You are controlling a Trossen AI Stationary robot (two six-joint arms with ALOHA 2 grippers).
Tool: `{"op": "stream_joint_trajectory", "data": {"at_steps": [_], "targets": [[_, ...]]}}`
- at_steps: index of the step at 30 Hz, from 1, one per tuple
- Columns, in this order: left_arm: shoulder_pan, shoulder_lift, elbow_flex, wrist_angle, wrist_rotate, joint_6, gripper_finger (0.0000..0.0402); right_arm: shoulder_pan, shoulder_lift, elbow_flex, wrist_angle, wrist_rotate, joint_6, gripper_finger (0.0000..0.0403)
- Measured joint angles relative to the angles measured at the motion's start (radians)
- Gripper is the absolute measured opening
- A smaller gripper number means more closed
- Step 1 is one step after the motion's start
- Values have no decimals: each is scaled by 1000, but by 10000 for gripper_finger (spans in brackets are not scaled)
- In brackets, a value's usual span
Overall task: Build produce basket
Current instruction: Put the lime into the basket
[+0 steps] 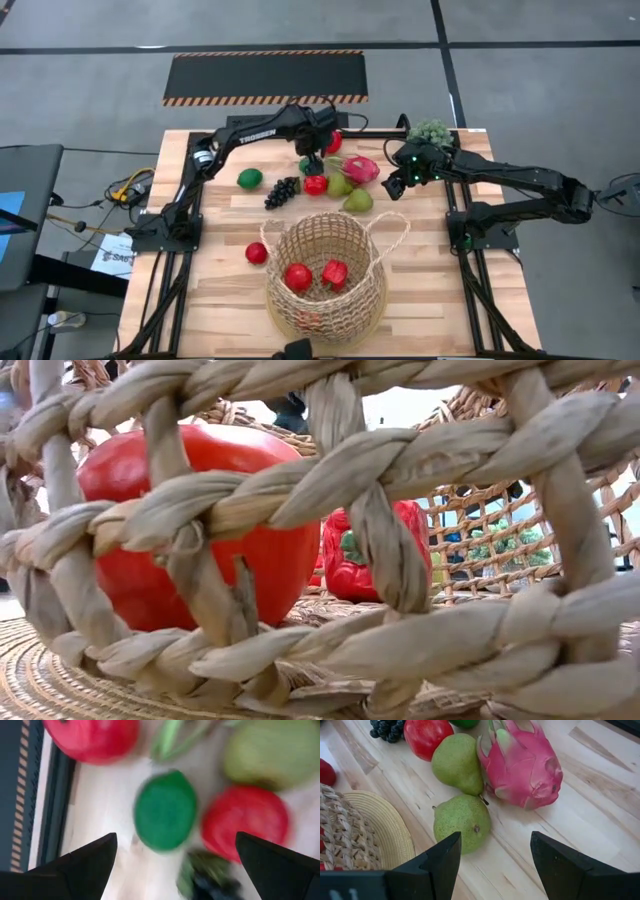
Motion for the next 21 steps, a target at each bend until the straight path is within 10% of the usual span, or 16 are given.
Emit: {"op": "stream_joint_trajectory", "data": {"at_steps": [9,21], "targets": [[100,-207,-138,111,177,52,391,1,0,0,3,-2,0,260],[237,-522,-735,493,236,158,391,-5,0,0,16,-2,23,260]]}}
